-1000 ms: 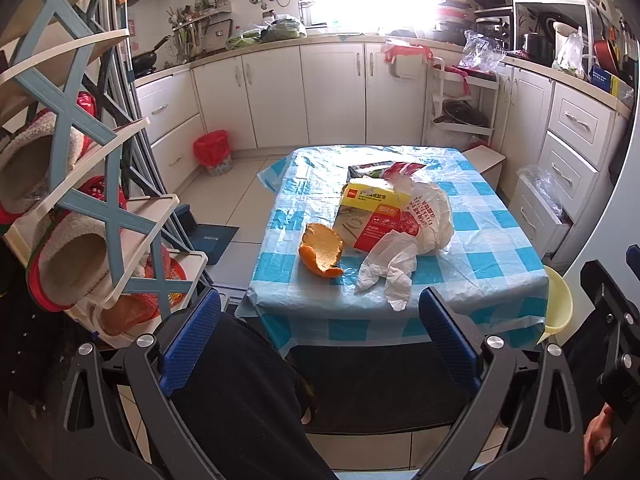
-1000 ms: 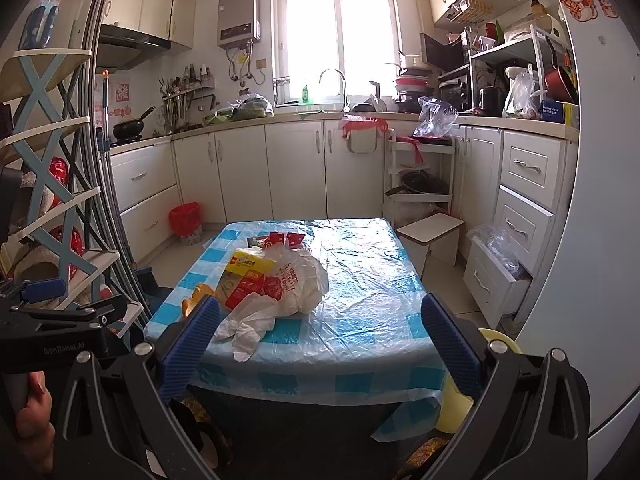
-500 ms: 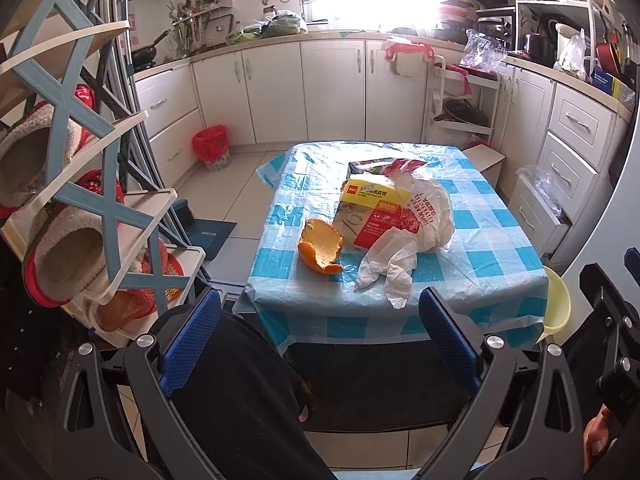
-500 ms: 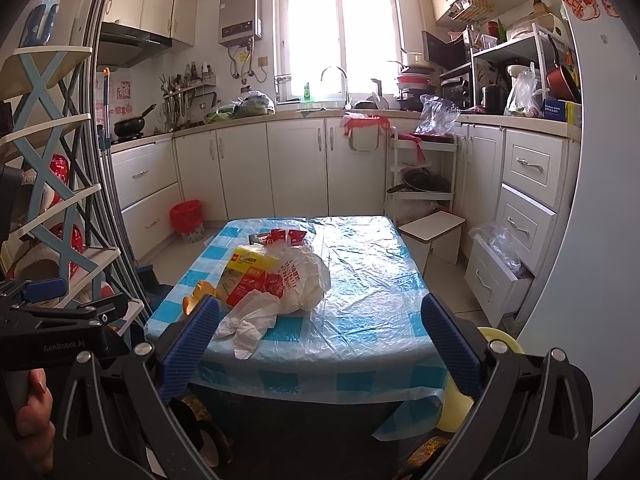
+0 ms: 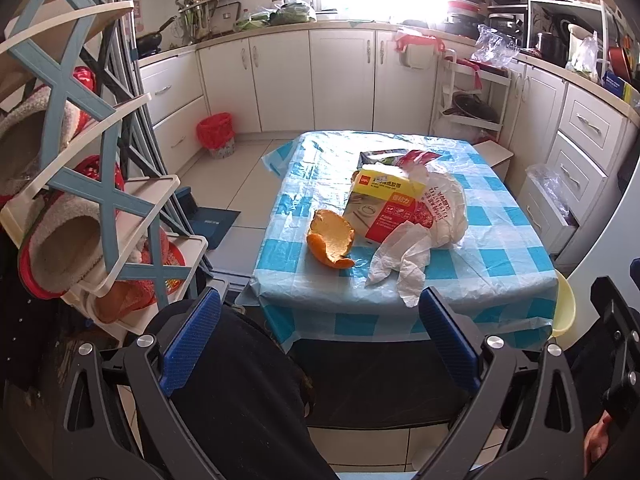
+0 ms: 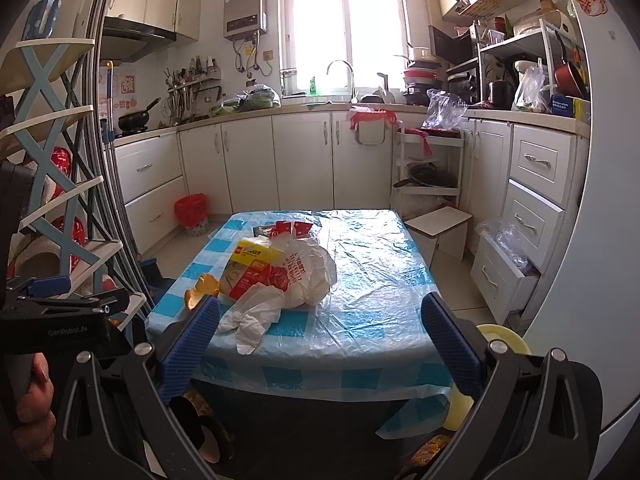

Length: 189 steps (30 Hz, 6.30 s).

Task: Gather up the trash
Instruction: 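Move both tools toward the table clutter, then grasp the orange peel with the left tool while the right tool grasps white tissue, then carry both items to the yellow bucket and open both tools over it, then grasp the yellow tissue-tape box with the left tool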

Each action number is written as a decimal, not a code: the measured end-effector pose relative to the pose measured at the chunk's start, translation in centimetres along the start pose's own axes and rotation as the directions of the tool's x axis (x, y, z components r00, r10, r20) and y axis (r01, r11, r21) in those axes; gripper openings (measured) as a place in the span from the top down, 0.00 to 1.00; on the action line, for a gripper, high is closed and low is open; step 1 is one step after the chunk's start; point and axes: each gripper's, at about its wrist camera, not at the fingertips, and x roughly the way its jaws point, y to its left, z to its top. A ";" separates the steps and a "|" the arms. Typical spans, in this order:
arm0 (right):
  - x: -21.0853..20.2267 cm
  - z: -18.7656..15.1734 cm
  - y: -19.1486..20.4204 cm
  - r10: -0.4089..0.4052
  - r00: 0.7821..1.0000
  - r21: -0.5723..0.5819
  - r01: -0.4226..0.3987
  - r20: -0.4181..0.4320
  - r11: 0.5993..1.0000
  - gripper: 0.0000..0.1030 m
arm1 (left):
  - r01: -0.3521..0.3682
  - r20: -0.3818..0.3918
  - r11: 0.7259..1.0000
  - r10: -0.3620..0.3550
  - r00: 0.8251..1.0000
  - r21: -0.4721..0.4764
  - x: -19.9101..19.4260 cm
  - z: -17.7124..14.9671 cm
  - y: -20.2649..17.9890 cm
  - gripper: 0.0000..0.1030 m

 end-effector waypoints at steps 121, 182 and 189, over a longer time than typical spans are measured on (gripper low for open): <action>20.4 -6.9 -33.5 0.037 0.770 0.459 0.340 -0.637 0.820 0.81 | 0.567 -0.198 0.787 -0.531 0.823 0.245 13.9 4.0 -37.8 0.95; 22.1 5.7 -16.1 0.047 0.988 0.354 0.008 -0.147 0.935 0.24 | 0.047 -0.138 0.978 -0.019 0.990 0.202 23.2 5.7 -10.6 0.10; 22.9 5.1 -16.0 0.093 0.978 0.370 -0.018 -0.185 0.929 0.24 | 0.111 -0.145 0.980 -0.087 0.986 0.165 23.3 5.5 -10.1 0.30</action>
